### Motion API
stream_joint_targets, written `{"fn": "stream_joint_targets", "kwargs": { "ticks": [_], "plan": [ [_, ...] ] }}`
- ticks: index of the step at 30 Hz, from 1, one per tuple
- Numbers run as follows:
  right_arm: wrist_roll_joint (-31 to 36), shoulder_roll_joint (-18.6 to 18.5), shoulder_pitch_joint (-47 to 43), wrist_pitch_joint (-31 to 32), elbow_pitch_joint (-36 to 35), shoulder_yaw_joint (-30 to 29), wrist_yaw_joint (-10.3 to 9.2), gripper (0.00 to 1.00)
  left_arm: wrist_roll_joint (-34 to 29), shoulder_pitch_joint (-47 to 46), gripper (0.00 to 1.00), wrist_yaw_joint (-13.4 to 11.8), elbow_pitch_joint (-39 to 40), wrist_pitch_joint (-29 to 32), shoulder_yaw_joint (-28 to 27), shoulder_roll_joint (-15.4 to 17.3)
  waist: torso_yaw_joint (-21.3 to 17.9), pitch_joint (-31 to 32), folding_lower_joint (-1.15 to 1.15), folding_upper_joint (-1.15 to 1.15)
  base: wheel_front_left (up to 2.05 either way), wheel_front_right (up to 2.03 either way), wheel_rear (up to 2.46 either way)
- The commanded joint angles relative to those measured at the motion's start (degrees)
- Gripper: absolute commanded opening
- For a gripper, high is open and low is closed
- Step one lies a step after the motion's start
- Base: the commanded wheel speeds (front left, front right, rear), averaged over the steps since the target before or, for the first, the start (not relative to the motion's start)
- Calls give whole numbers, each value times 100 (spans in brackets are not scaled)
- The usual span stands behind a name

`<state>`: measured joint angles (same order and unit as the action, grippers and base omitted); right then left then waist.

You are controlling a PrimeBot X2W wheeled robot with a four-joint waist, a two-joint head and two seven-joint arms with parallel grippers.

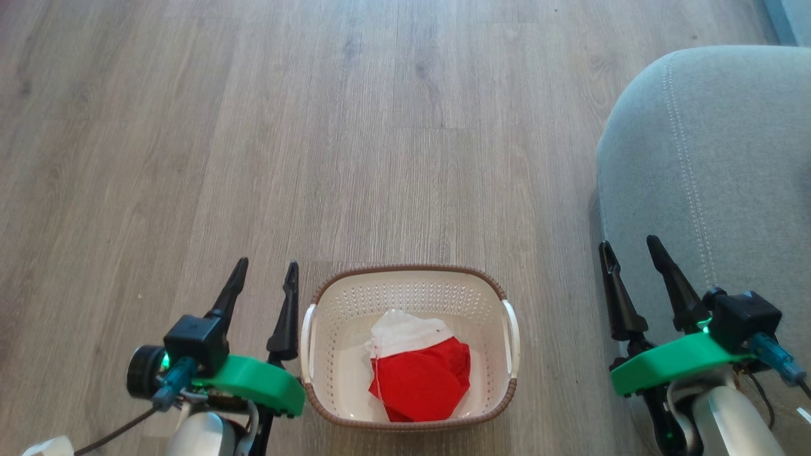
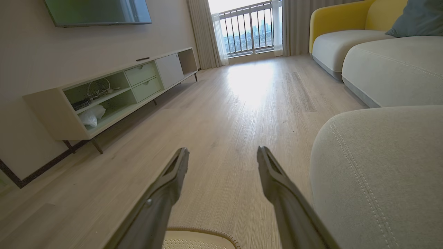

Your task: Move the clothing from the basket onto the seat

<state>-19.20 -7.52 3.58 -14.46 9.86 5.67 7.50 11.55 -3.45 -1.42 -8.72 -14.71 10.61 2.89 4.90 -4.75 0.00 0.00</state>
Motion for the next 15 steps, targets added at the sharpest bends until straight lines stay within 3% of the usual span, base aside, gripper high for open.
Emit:
{"fn": "stream_joint_targets", "kwargs": {
  "ticks": [1,15],
  "plan": [
    [48,-27,134,-54,-157,79,-1,100,5,-177,100,-4,145,-29,-159,-1,-2,-4,0,0,0,0,0],
    [34,5,162,-54,-144,29,-1,100,-12,-187,100,74,106,-29,-90,-2,-45,-43,0,0,0,0,0]
  ]
}}
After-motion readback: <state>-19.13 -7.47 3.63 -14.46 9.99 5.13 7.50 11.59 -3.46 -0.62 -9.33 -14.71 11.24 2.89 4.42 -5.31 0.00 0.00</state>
